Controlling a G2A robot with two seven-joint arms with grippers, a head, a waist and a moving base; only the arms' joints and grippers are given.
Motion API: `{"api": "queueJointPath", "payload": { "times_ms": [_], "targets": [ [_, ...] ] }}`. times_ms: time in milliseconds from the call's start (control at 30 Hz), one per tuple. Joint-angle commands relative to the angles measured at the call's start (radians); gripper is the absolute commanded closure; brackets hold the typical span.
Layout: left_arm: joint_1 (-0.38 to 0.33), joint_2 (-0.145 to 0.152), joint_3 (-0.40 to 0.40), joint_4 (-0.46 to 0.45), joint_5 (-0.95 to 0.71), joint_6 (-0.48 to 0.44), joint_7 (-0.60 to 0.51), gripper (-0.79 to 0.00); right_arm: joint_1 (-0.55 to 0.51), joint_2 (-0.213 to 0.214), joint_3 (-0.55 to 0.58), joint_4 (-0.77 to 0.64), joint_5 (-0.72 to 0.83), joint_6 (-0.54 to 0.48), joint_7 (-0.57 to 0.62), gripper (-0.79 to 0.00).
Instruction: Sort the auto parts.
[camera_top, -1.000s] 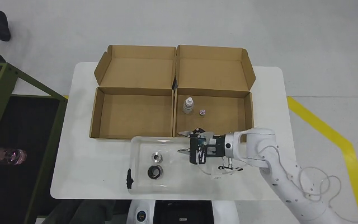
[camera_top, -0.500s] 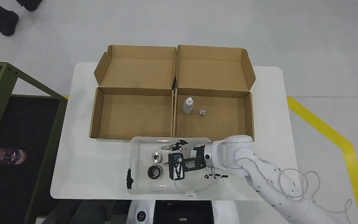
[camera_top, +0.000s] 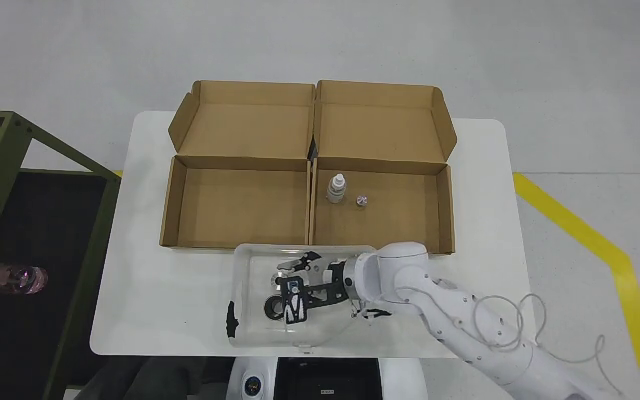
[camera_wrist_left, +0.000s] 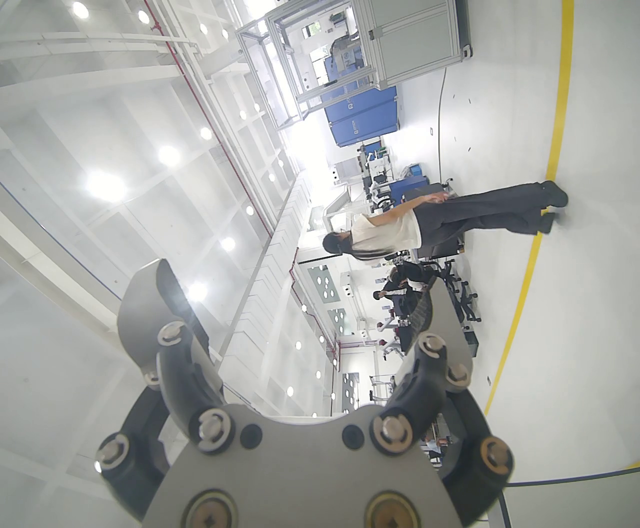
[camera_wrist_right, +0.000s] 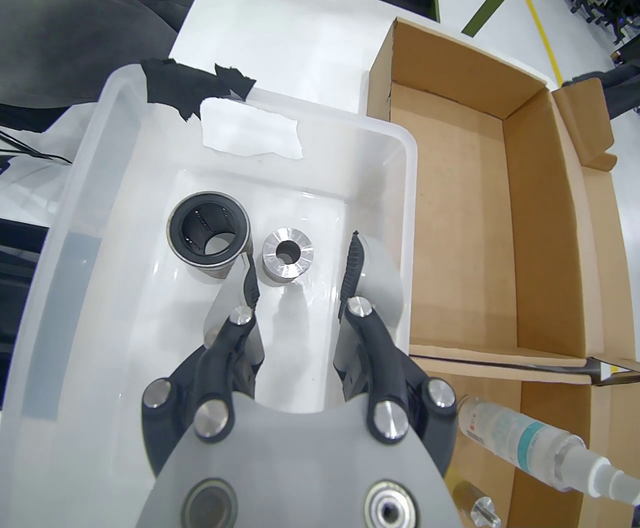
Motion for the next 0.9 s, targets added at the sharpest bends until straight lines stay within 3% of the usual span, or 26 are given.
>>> {"api": "queueJointPath", "payload": {
  "times_ms": [0,867],
  "targets": [
    [0.000,0.000,0.000,0.000,0.000,0.000,0.000,-0.785,0.010,-0.006,-0.010,0.010,-0.002,0.006,0.008,-0.326],
    [0.000,0.000,0.000,0.000,0.000,0.000,0.000,-0.785,0.069,-0.065,-0.098,0.137,-0.023,0.020,0.046,-0.336]
  ]
}}
